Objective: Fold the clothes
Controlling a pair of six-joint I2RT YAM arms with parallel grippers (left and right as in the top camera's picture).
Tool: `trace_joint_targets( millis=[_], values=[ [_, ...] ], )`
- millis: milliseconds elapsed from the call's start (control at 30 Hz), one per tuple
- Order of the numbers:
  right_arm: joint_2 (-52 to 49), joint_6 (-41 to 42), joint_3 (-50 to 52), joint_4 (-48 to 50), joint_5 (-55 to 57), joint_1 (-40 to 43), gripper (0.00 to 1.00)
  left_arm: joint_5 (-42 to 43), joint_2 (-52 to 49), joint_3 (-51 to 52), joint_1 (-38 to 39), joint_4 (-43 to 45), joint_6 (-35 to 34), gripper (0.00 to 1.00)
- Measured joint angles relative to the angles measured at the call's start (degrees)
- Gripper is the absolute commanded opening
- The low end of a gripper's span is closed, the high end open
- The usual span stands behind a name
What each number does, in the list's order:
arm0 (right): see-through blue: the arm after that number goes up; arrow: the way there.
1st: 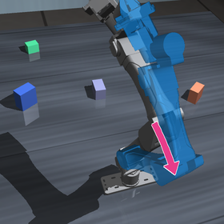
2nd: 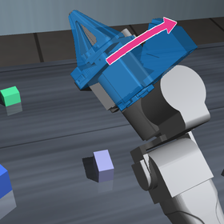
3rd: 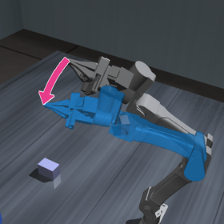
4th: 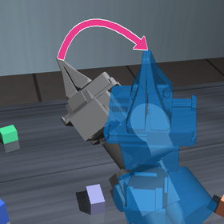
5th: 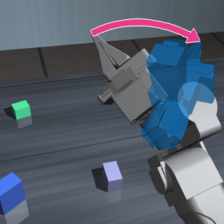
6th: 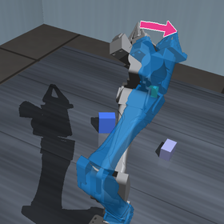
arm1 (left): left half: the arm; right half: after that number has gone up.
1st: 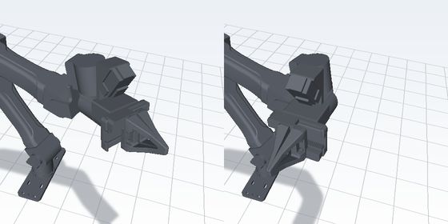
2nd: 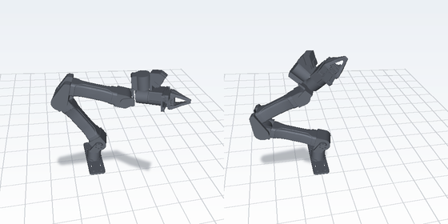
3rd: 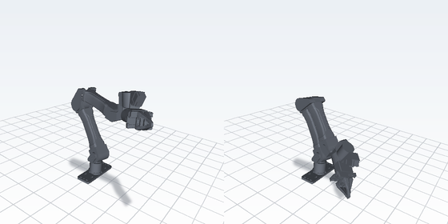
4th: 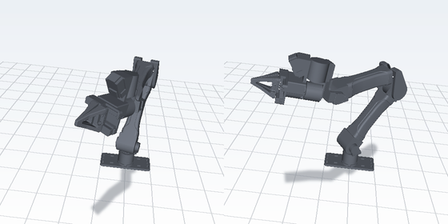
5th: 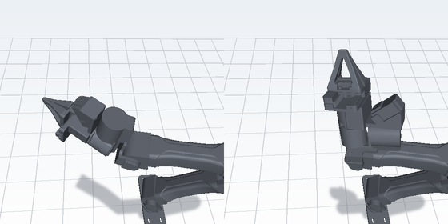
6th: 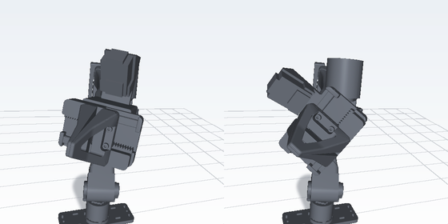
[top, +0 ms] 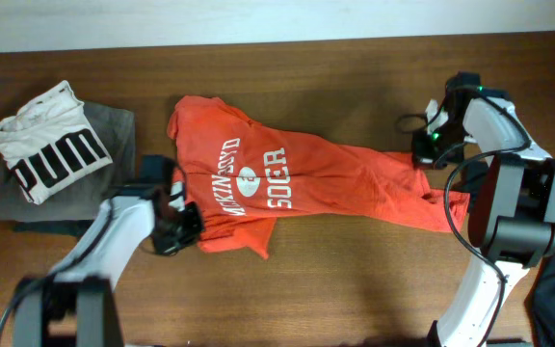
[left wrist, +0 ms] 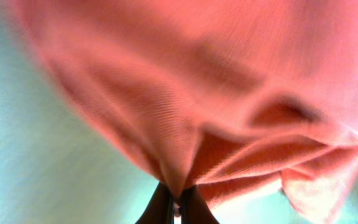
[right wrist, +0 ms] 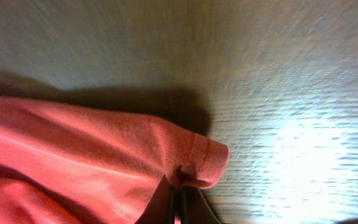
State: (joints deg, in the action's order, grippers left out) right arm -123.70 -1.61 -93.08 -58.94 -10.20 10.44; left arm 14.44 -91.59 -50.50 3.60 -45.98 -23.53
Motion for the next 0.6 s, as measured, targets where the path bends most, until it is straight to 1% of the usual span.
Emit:
trace_joint_targets(
  millis=[67,167,200,233,333,400,467,600],
  values=[
    [0.0,1.03,-3.65,-0.72,0.46,0.0,0.04,-1.42,4.31,-0.04,-2.05,-4.46,0.66,0.0],
    [0.02,4.26,-9.88,0.24,2.49,0.0,0.04,-4.48,9.86,-0.11,-4.74,-7.89,1.92,0.0],
    [0.02,5.4,-11.93,1.11,3.34,0.0,0.13,-6.12,11.28,-0.11,-5.6,-8.46,2.23,0.0],
    [0.02,6.38,-13.68,2.05,3.91,0.0,0.3,-7.41,12.2,-0.11,-6.19,-8.59,2.56,0.01],
    [0.11,8.37,-17.16,3.69,5.03,0.0,0.48,-10.95,13.86,-0.11,-7.58,-7.39,3.02,0.0],
    [0.35,9.51,-18.21,2.75,5.81,0.0,0.56,-12.52,13.99,-0.13,-7.91,-5.4,3.15,0.01],
    [0.46,9.46,-18.45,0.04,6.32,0.0,0.59,-13.44,13.99,-0.13,-7.91,-3.61,3.21,0.01],
    [0.46,9.09,-18.36,-8.83,8.02,0.0,0.59,-14.16,13.99,-0.13,-7.91,-1.99,3.23,0.01]
  ],
)
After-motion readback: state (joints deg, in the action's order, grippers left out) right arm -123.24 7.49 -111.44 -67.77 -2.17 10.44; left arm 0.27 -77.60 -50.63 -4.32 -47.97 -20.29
